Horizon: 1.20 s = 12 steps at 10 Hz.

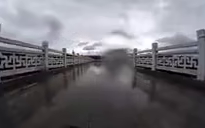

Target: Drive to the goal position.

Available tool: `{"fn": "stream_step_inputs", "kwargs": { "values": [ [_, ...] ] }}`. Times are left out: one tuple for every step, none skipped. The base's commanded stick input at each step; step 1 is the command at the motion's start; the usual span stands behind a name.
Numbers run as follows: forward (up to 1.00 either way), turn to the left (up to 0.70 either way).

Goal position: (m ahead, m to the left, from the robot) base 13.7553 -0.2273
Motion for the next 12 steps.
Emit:
{"fn": "stream_step_inputs", "kwargs": {
  "values": [
    [0.43,0.00],
    [0.43,0.00],
    [0.43,0.00],
    [0.43,0.00],
    [0.43,0.00],
    [0.43,0.00],
    [0.43,0.00],
    [0.43,0.00],
    [0.43,0.00],
    [0.43,0.00],
    [0.43,0.00],
    [0.43,0.00]
  ]
}}
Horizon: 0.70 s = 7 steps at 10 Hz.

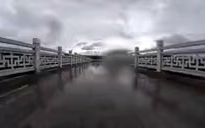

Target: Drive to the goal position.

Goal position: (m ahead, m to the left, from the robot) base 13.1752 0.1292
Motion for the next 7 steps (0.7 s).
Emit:
{"fn": "stream_step_inputs", "kwargs": {
  "values": [
    [0.43,0.00],
    [0.43,0.00],
    [0.43,0.00],
    [0.43,0.00],
    [0.43,0.00],
    [0.43,0.00],
    [0.43,0.00]
  ]
}}
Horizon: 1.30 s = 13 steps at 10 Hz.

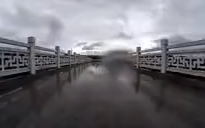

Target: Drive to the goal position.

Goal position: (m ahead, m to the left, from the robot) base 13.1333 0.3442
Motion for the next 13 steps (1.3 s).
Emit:
{"fn": "stream_step_inputs", "kwargs": {
  "values": [
    [0.43,0.00],
    [0.43,0.00],
    [0.43,0.00],
    [0.43,0.00],
    [0.43,0.00],
    [0.43,0.00],
    [0.42,-0.03],
    [0.42,-0.03],
    [0.42,-0.02],
    [0.42,0.00],
    [0.42,0.00],
    [0.42,0.00],
    [0.42,-0.02]
  ]
}}
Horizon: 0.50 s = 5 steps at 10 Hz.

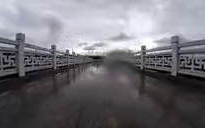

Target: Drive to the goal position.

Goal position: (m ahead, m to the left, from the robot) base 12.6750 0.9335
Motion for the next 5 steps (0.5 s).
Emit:
{"fn": "stream_step_inputs", "kwargs": {
  "values": [
    [0.42,-0.08],
    [0.42,-0.14],
    [0.42,-0.17],
    [0.42,-0.18],
    [0.41,-0.07]
  ]
}}
